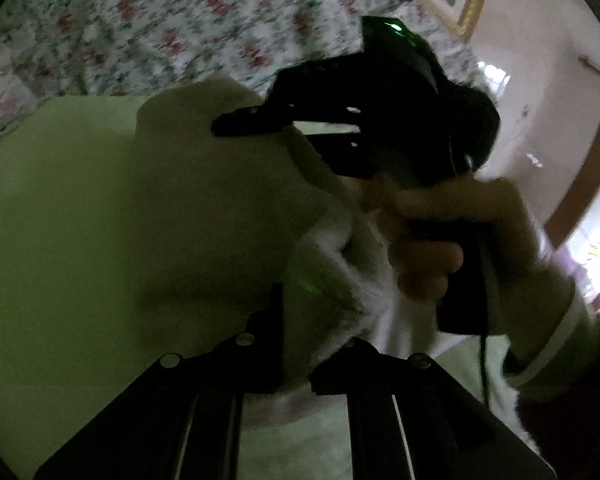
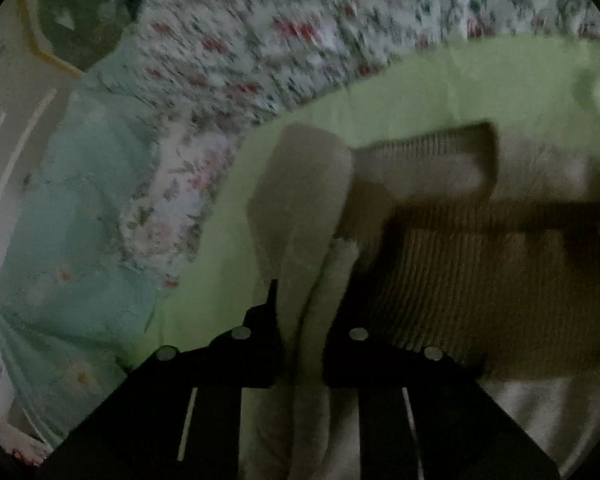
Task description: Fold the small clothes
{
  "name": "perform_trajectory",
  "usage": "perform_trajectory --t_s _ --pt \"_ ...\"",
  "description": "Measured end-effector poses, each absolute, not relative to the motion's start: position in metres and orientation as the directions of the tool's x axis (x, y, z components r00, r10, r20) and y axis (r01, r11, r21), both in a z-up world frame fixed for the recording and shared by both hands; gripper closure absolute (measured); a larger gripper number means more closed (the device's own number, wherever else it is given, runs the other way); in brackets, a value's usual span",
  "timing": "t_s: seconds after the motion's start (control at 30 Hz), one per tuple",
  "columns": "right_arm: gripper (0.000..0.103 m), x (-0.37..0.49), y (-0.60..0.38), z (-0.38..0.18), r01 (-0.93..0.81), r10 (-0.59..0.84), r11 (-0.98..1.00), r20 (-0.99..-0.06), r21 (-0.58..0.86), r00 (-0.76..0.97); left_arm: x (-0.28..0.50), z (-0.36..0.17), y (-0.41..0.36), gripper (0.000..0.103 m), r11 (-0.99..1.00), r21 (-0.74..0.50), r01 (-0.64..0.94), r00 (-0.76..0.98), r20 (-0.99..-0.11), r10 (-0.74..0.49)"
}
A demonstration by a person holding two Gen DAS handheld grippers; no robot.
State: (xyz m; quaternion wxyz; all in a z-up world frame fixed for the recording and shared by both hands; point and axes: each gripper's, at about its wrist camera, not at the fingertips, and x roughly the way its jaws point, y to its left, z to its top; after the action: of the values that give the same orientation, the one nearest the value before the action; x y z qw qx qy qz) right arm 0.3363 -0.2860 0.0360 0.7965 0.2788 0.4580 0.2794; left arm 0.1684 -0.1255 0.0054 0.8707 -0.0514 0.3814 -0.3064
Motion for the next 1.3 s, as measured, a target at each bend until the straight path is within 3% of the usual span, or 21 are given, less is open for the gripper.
perform_trajectory --t_s 0.2,0.5,0.77,0.9,0.97,1.03,1.07,1.13,1.17,1.2,1.3 --pt "0.087 0.298 -0.360 0.070 -0.192 0.623 0.749 -0.576 0.634 0.530 0.158 0.020 -0.184 0.095 0.712 -0.391 0.583 0.425 -0.600 -0.678" --pt "0.087 0.280 -0.452 0.030 -0.023 0.507 0.809 -0.677 0.588 0.534 0.156 -0.019 -0.259 0.095 0.680 -0.415 0.604 0.314 -0.660 -0.682" --pt "0.087 0.266 -0.469 0.040 -0.035 0.453 0.836 -0.652 0.548 0.608 0.158 -0.026 -0.277 0.092 0.650 -0.427 0.629 0.271 -0.663 -0.698" --pt "0.081 0.271 -0.469 0.009 0.031 0.390 0.875 -0.740 0.484 0.547 0.165 -0.044 -0.279 0.087 0.665 -0.443 0.602 0.221 -0.708 -0.671" --pt "0.076 0.268 -0.472 0.003 0.042 0.391 0.870 -0.740 0.491 0.548 0.164 -0.040 -0.272 0.078 0.652 -0.466 0.598 0.205 -0.697 -0.687" --pt "0.071 0.262 -0.475 0.006 0.047 0.390 0.864 -0.725 0.502 0.568 0.160 -0.033 -0.262 0.056 0.634 -0.479 0.607 0.183 -0.692 -0.699" --pt "0.066 0.258 -0.476 0.009 0.055 0.384 0.862 -0.721 0.503 0.576 0.155 -0.027 -0.255 0.050 0.631 -0.474 0.614 0.186 -0.690 -0.700" --pt "0.048 0.250 -0.479 0.014 0.066 0.363 0.869 -0.721 0.491 0.590 0.147 -0.014 -0.236 0.021 0.639 -0.451 0.623 0.217 -0.686 -0.695" --pt "0.030 0.242 -0.480 0.017 0.078 0.337 0.878 -0.725 0.472 0.600 0.144 -0.008 -0.225 0.018 0.637 -0.452 0.624 0.219 -0.681 -0.698" --pt "0.020 0.237 -0.482 0.019 0.083 0.328 0.880 -0.724 0.468 0.607 0.142 -0.002 -0.211 0.018 0.640 -0.457 0.618 0.236 -0.668 -0.705" --pt "0.019 0.219 -0.488 0.018 0.085 0.360 0.854 -0.701 0.513 0.615 0.148 0.008 -0.181 0.015 0.660 -0.473 0.584 0.265 -0.657 -0.706"
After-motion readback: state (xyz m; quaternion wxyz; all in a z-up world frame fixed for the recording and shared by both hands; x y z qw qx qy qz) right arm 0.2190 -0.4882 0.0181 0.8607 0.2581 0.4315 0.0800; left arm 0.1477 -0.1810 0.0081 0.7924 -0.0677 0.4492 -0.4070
